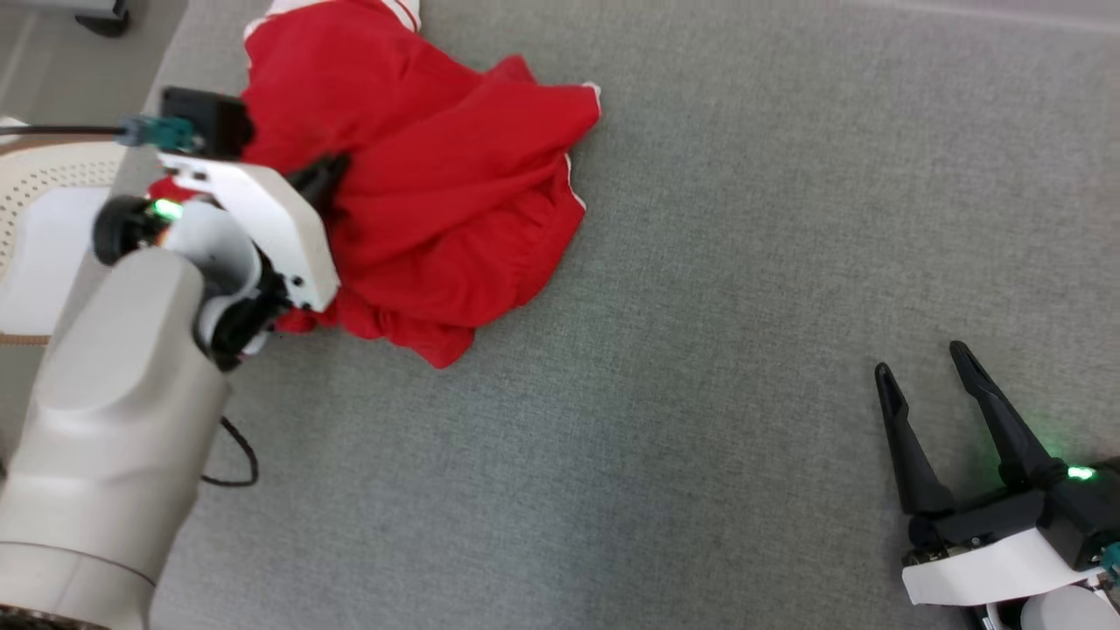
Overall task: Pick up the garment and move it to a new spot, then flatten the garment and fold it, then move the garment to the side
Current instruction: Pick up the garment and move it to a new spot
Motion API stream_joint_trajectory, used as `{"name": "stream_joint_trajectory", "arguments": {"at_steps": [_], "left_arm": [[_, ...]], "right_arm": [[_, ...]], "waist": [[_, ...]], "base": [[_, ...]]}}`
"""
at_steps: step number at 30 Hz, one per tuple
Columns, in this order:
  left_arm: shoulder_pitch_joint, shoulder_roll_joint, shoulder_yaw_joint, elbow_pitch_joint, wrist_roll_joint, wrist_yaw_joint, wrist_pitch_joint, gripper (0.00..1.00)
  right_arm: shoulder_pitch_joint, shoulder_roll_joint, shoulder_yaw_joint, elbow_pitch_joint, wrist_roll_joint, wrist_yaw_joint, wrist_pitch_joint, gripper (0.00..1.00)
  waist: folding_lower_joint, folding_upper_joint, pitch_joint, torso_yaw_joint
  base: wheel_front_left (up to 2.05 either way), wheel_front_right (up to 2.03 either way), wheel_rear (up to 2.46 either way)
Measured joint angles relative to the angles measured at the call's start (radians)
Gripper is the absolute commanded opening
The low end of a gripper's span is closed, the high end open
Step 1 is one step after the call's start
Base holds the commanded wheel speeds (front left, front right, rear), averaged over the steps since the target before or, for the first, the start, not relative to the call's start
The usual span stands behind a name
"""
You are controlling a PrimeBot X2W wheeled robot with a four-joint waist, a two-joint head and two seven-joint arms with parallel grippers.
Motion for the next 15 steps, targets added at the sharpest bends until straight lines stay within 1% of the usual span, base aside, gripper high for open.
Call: {"name": "stream_joint_trajectory", "arguments": {"at_steps": [4,8,15], "left_arm": [[-0.014,0.017,0.004,-0.021,-0.047,0.000,-0.021,0.00],[-0.030,0.035,0.001,-0.067,-0.076,0.000,-0.025,0.00],[-0.032,0.058,-0.013,-0.198,-0.129,0.000,0.011,0.00]], "right_arm": [[0.027,0.009,-0.019,0.022,0.006,0.000,0.004,1.00],[0.057,0.033,-0.024,0.033,0.009,-0.001,0.005,1.00],[0.093,0.067,-0.031,0.041,0.013,-0.001,0.005,1.00]], "waist": [[0.0001,0.0001,-0.048,-0.010],[0.0001,0.0000,-0.104,-0.019],[0.0000,0.0001,-0.201,-0.040]], "base": [[0.00,0.00,0.00],[0.00,0.00,0.00],[0.00,0.00,0.00]]}}
